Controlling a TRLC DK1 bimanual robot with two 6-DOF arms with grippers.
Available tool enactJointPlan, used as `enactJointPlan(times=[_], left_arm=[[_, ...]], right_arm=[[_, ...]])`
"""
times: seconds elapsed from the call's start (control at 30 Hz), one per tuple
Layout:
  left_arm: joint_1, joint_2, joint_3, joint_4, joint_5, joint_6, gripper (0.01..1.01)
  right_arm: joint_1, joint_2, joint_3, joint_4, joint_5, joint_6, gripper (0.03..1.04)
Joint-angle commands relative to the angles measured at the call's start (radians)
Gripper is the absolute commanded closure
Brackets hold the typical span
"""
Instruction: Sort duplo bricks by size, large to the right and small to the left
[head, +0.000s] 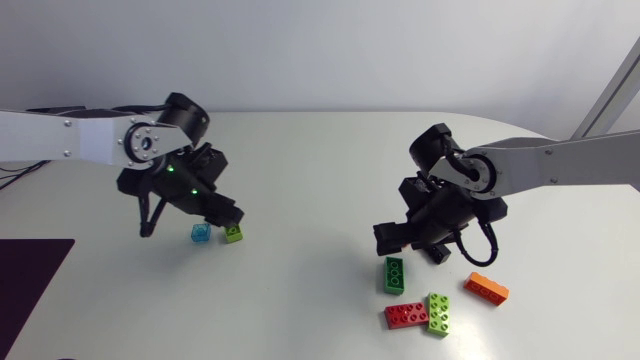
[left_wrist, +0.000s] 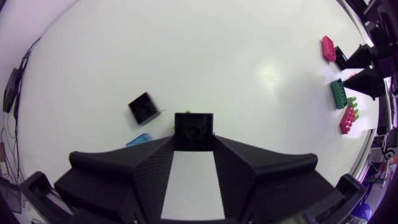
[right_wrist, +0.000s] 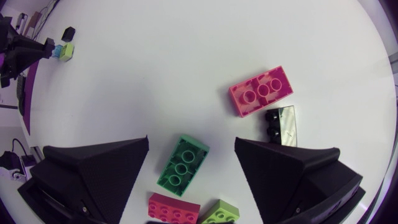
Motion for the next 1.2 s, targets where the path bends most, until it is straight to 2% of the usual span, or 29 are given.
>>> enactJointPlan(times=[0.0,0.23,0.33,0.37,0.43,0.47,0.63,0.77,0.8,0.83,0.9,0.93,0.97,1.07,1.17], left_arm=[[0.044,-0.014,-0.062,-0.005,0.002,0.039,0.667],[0.084,0.024,-0.096,0.050,0.002,0.050,0.666],[0.083,0.064,-0.080,0.050,0.002,0.052,0.621],[0.083,0.070,-0.077,0.050,0.002,0.052,0.516],[0.081,0.067,-0.077,0.049,0.002,0.052,0.082],[0.078,0.059,-0.077,0.049,0.002,0.052,0.043],[0.086,0.019,-0.085,0.046,0.002,0.055,0.043],[0.097,0.013,-0.097,0.047,0.002,0.067,0.043],[0.100,0.015,-0.097,0.047,0.002,0.070,0.043],[0.101,0.016,-0.099,0.047,0.002,0.072,0.043],[0.103,0.018,-0.099,0.047,0.002,0.073,0.043],[0.103,0.018,-0.099,0.047,0.002,0.073,0.043],[0.103,0.018,-0.099,0.047,0.002,0.075,0.043],[0.103,0.019,-0.097,0.049,0.002,0.078,0.043],[0.103,0.028,-0.097,0.050,0.002,0.078,0.044]], right_arm=[[0.013,-0.017,-0.031,-0.014,-0.002,0.021,0.07],[0.025,-0.026,-0.036,-0.014,-0.002,0.032,0.07],[0.030,-0.026,-0.033,-0.008,-0.001,0.033,0.07],[0.036,-0.026,-0.030,-0.007,-0.001,0.033,0.07],[0.062,-0.025,-0.028,-0.005,-0.002,0.044,0.07],[0.084,-0.025,-0.027,-0.005,-0.002,0.050,0.07],[0.231,-0.051,-0.045,-0.054,-0.002,0.082,0.07],[0.280,-0.080,-0.083,-0.080,-0.002,0.098,0.08],[0.280,-0.086,-0.088,-0.088,-0.002,0.098,0.17],[0.280,-0.098,-0.099,-0.088,-0.002,0.095,0.31],[0.280,-0.133,-0.122,-0.088,-0.008,0.089,0.75],[0.280,-0.156,-0.129,-0.088,-0.008,0.081,0.94],[0.276,-0.179,-0.140,-0.096,-0.008,0.069,1.02],[0.276,-0.207,-0.166,-0.171,-0.005,0.035,1.01],[0.283,-0.212,-0.231,-0.175,0.005,0.018,1.02]])
